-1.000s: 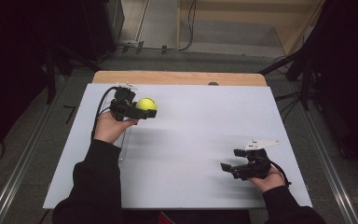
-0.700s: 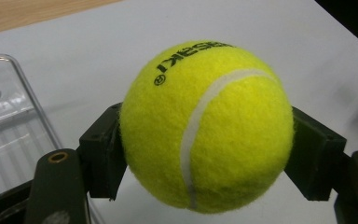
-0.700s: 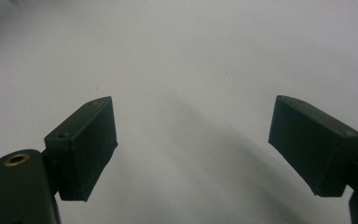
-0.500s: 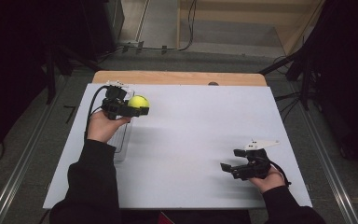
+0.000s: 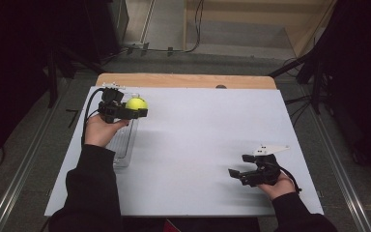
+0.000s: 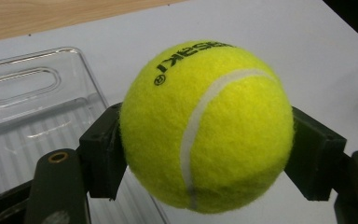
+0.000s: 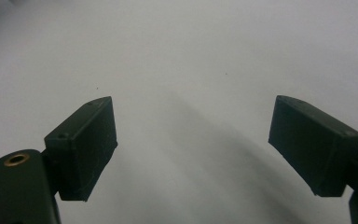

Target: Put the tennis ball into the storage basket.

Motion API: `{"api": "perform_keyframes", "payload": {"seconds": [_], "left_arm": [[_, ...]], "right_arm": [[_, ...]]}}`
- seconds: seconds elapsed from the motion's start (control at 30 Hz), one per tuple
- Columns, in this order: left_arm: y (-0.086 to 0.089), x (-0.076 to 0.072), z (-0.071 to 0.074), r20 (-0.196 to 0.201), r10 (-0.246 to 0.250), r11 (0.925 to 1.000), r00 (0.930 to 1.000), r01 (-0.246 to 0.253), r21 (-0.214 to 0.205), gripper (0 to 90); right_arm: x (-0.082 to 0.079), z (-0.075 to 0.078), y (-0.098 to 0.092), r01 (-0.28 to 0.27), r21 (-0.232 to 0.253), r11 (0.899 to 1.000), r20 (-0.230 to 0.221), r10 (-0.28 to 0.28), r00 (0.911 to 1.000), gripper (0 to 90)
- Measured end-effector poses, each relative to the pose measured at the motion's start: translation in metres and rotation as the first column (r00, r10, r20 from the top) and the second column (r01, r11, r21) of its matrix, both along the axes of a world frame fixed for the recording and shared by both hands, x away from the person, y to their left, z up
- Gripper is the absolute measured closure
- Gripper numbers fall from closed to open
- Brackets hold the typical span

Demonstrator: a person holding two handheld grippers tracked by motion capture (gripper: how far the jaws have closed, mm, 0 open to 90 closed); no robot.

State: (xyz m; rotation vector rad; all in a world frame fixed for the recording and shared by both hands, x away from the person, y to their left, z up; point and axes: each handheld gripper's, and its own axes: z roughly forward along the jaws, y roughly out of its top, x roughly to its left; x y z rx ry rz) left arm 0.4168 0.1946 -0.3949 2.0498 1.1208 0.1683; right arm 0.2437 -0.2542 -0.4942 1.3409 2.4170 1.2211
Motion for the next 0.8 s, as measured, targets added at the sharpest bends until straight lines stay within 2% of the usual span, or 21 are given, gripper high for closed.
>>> {"api": "perform_keyframes", "payload": {"seconds": [0.4, 0.8], "left_arm": [[0.014, 0.002, 0.001, 0.007, 0.045, 0.999, 0.999, -0.045, -0.004, 26.3], [0.029, 0.002, 0.002, 0.022, 0.11, 0.9939, 0.9937, -0.11, 0.008, 26.3]], "right_arm": [[0.0, 0.0, 0.0, -0.001, 0.0, 1.0, -0.001, 0.001, 1.0, 13.3], [0.0, 0.0, 0.0, -0.003, -0.003, 1.0, -0.001, 0.003, 1.0, 13.3]]}}
